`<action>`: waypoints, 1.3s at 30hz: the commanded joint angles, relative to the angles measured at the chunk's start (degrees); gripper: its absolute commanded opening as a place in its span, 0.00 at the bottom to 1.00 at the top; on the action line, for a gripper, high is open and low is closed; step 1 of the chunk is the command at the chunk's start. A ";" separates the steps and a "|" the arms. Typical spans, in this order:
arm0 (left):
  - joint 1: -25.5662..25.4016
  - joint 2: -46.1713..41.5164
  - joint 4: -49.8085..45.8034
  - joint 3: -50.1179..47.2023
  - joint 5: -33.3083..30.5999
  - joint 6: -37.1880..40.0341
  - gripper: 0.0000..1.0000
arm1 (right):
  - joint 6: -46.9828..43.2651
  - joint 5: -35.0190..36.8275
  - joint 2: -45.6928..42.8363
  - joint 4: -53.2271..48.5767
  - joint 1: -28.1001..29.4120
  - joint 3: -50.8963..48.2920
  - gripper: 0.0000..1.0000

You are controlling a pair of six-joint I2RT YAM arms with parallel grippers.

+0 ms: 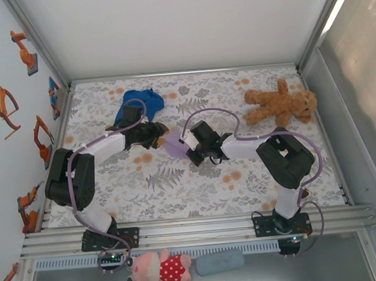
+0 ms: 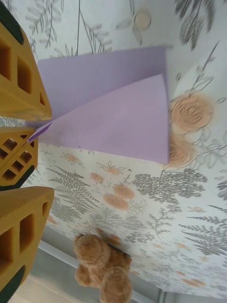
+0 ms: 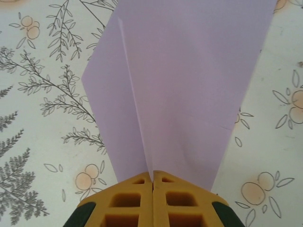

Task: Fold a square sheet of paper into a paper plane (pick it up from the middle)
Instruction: Fourth fold the wing at the center of the table.

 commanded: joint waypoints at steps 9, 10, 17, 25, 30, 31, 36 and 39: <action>0.26 -10.03 9.65 -11.94 -3.61 0.67 0.45 | 7.35 -11.86 4.12 -11.04 -0.13 7.47 0.00; 0.05 -10.57 11.11 -13.39 -3.95 0.36 0.46 | 8.10 -12.85 4.38 -11.36 -0.29 7.95 0.00; -2.43 -12.10 19.16 -19.39 -5.87 -0.05 0.48 | 12.73 -20.23 6.03 -11.96 -2.08 9.14 0.00; -5.55 -10.93 26.13 -22.24 -6.94 0.70 0.49 | 17.51 -27.78 7.00 -8.79 -4.78 8.80 0.00; -6.95 -7.90 27.17 -21.54 -6.10 1.61 0.49 | 19.45 -29.46 7.66 -7.56 -5.72 8.55 0.00; -7.24 -7.24 27.37 -21.53 -6.13 1.58 0.49 | 20.01 -29.83 7.66 -7.20 -5.94 8.28 0.00; -7.76 -5.05 29.09 -21.80 -6.05 1.62 0.46 | 22.16 -31.61 7.84 -4.69 -6.91 7.11 0.00; -7.88 -3.84 29.61 -21.63 -5.86 1.77 0.42 | 23.01 -32.31 8.01 -3.61 -7.21 6.53 0.00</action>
